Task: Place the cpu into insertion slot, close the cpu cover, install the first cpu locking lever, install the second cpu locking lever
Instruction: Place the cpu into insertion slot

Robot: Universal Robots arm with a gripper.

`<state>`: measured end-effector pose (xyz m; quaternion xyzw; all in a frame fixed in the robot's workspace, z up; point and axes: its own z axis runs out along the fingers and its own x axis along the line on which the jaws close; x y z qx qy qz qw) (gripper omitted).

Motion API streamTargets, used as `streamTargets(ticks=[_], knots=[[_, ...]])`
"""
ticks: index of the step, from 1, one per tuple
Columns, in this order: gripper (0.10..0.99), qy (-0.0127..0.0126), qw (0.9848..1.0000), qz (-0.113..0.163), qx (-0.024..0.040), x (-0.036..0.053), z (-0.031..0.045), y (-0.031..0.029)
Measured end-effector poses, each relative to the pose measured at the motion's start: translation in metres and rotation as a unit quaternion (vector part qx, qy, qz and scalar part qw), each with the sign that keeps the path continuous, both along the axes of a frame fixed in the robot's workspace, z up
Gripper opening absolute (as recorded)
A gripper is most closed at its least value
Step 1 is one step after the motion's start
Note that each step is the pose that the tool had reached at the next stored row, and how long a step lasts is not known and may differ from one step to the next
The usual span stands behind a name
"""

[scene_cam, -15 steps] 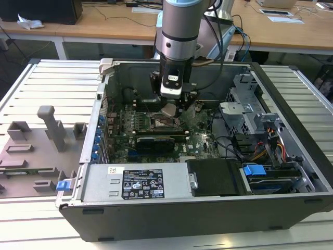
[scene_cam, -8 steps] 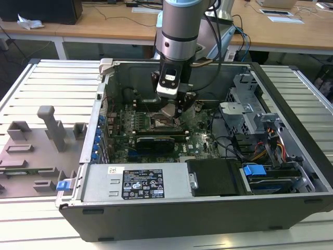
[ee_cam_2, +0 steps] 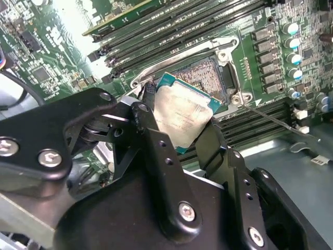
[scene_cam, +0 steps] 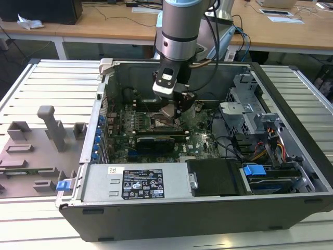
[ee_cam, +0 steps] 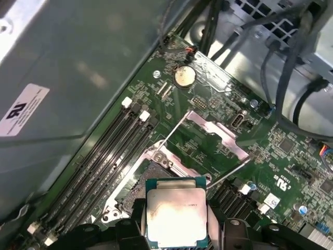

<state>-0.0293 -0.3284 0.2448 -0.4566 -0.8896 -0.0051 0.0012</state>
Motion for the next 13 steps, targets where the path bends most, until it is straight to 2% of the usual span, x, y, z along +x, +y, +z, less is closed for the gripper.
streamTargets(ticks=[7, 10, 13], knots=[[0.545, 0.0000, 0.9991, -0.043, -0.0009, 0.0000, -0.0003, 0.0000], [0.545, 0.0000, 0.9974, -0.071, -0.0015, 0.0000, -0.0005, 0.0000], [0.545, 0.0000, 0.9961, -0.088, -0.0019, 0.0000, -0.0006, 0.0000]])
